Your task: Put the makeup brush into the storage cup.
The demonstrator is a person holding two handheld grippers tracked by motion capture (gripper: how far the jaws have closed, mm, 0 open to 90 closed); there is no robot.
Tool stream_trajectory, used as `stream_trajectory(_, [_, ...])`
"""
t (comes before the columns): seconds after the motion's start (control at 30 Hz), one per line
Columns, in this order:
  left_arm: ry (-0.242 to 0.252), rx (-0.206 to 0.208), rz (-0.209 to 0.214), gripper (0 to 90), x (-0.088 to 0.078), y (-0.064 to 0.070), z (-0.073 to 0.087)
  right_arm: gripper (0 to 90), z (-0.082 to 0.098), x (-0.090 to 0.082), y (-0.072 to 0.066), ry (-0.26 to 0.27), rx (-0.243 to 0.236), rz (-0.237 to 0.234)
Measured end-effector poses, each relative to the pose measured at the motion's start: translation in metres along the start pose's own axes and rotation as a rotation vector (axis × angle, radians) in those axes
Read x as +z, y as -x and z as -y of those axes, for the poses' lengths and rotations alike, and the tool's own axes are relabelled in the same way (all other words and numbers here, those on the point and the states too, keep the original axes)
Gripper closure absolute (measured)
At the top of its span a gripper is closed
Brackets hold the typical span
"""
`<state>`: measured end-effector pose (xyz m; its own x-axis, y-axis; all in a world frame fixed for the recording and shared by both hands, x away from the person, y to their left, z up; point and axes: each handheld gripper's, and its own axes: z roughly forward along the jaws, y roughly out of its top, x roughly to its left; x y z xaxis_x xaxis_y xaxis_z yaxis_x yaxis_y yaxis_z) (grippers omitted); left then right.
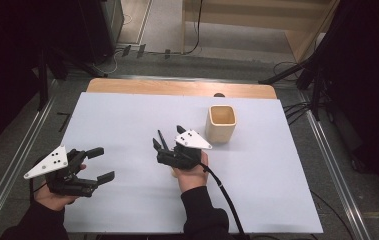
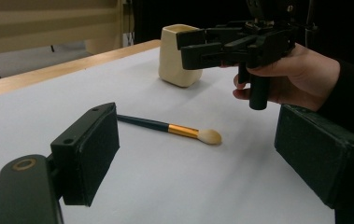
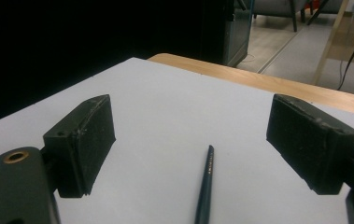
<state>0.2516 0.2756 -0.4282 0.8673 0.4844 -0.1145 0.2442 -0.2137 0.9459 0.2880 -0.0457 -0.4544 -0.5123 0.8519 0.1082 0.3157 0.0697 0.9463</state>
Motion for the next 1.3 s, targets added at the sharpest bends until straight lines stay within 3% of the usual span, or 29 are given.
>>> stream_trajectory(0.2, [-0.002, 0.004, 0.003, 14.1, 0.0, 0.001, 0.0, 17.2, -0.004, 0.005, -0.003, -0.064, -0.002, 0.011])
stream_trajectory(0.23, [-0.003, 0.003, 0.002, 14.2, 0.0, 0.0, 0.0, 20.1, -0.009, 0.007, -0.002, -0.139, 0.01, 0.01])
stream_trajectory(0.33, [-0.004, 0.0, 0.0, 14.2, 0.0, 0.0, 0.0, 20.7, -0.016, 0.01, 0.001, -0.244, 0.051, -0.016])
stream_trajectory(0.4, [-0.002, -0.001, -0.001, 14.2, -0.001, 0.0, 0.0, 20.8, -0.022, 0.011, 0.003, -0.31, 0.045, -0.024])
stream_trajectory(0.7, [-0.002, -0.001, -0.001, 14.2, 0.0, 0.0, 0.0, 20.0, -0.037, 0.02, 0.007, -0.525, 0.027, -0.038])
stream_trajectory(0.87, [-0.002, -0.003, -0.002, 14.2, -0.001, -0.001, 0.0, 18.5, -0.039, 0.03, 0.008, -0.657, 0.063, -0.086])
stream_trajectory(0.9, [-0.002, -0.003, -0.002, 14.2, -0.001, -0.001, 0.0, 18.5, -0.039, 0.03, 0.008, -0.657, 0.063, -0.086])
stream_trajectory(0.97, [-0.001, -0.006, -0.003, 14.2, -0.001, -0.001, 0.0, 15.7, -0.04, 0.036, 0.006, -0.74, 0.046, -0.082])
stream_trajectory(1.3, [-0.006, -0.003, -0.005, 14.2, -0.001, -0.001, 0.001, 14.3, -0.049, 0.05, 0.004, -0.869, 0.005, -0.108])
